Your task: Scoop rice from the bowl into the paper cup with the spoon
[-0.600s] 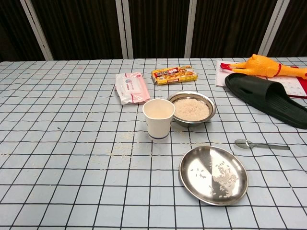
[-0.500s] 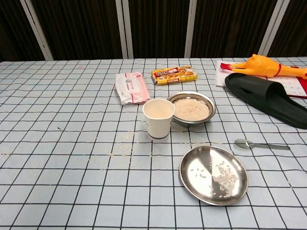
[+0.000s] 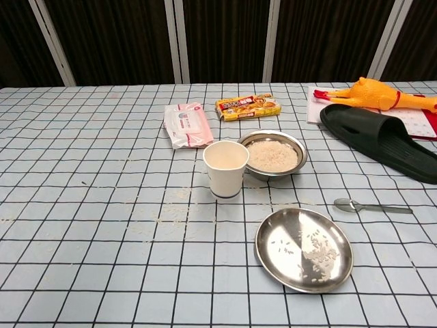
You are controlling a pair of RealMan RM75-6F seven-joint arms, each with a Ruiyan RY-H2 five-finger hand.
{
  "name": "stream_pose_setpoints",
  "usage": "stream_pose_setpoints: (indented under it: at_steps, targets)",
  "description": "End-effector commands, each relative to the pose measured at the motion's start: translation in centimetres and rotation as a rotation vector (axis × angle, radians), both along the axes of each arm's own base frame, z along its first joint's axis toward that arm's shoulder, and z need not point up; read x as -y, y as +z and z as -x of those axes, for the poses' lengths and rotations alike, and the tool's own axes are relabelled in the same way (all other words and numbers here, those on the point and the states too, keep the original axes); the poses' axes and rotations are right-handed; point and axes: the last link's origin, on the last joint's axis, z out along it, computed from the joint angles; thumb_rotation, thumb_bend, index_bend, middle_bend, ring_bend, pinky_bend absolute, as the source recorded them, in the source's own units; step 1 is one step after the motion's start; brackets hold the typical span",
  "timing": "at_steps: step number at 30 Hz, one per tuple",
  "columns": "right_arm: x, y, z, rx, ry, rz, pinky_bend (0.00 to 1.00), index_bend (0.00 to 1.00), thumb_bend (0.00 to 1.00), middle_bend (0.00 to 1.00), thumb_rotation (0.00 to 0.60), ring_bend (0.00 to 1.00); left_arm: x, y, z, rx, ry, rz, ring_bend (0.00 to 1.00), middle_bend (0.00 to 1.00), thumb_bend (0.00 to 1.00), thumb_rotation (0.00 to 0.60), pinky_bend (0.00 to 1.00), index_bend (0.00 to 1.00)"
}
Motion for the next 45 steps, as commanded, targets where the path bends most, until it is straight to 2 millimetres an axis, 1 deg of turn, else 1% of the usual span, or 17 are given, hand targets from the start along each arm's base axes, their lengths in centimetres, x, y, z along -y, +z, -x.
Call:
stream_pose_setpoints:
  at_steps: [1,4,7,14,19,23,29,35,45]
  targets:
    - [1.8,-1.4,-0.8,0.028,-0.019,-0.057,1.00,0.26,0.22,0.81,0.600,0.93,-0.1,0.0,0.0,0.005,0.002,0.002,0.00,0.00,0.00,0.600,0.00,0.00]
    - [3.4,-2.7,-1.8,0.012,-0.026,-0.108,1.00,0.40,0.26,0.87,0.600,0.98,-0.1,-0.1,-0.2,0.006,-0.004,0.008,0.00,0.00,0.00,0.600,0.00,0.00]
    - [4.9,-4.5,-2.9,-0.014,-0.030,-0.155,1.00,0.46,0.31,0.89,0.600,1.00,-0.1,-0.2,-0.3,0.002,-0.010,0.017,0.00,0.00,0.00,0.600,0.00,0.00]
    - [7.2,-9.4,-5.6,-0.047,-0.051,-0.246,1.00,0.48,0.35,0.89,0.600,1.00,-0.2,0.0,-0.1,0.017,0.001,0.026,0.00,0.00,0.00,0.600,0.00,0.00]
    - [8.5,-12.1,-7.1,-0.054,-0.076,-0.271,1.00,0.49,0.35,0.89,0.600,1.00,-0.2,0.0,-0.1,0.024,0.002,0.041,0.00,0.00,0.00,0.600,0.00,0.00]
    - [9.0,-13.5,-7.8,-0.055,-0.090,-0.286,1.00,0.50,0.36,0.89,0.600,1.00,-0.2,0.0,-0.1,0.027,0.005,0.048,0.00,0.00,0.00,0.600,0.00,0.00]
    - [9.6,-14.9,-8.0,-0.056,-0.122,-0.301,1.00,0.52,0.37,0.89,0.600,1.00,-0.3,0.0,-0.1,0.032,0.008,0.055,0.00,0.00,0.00,0.600,0.00,0.00]
    - [9.7,-15.9,-7.6,-0.076,-0.161,-0.325,1.00,0.53,0.38,0.89,0.600,1.00,-0.3,0.1,0.0,0.035,0.013,0.059,0.00,0.00,0.00,0.600,0.00,0.00]
    - [9.3,-16.4,-6.5,-0.077,-0.198,-0.333,1.00,0.53,0.38,0.89,0.600,1.00,-0.3,0.0,0.0,0.033,0.019,0.064,0.00,0.00,0.00,0.600,0.00,0.00]
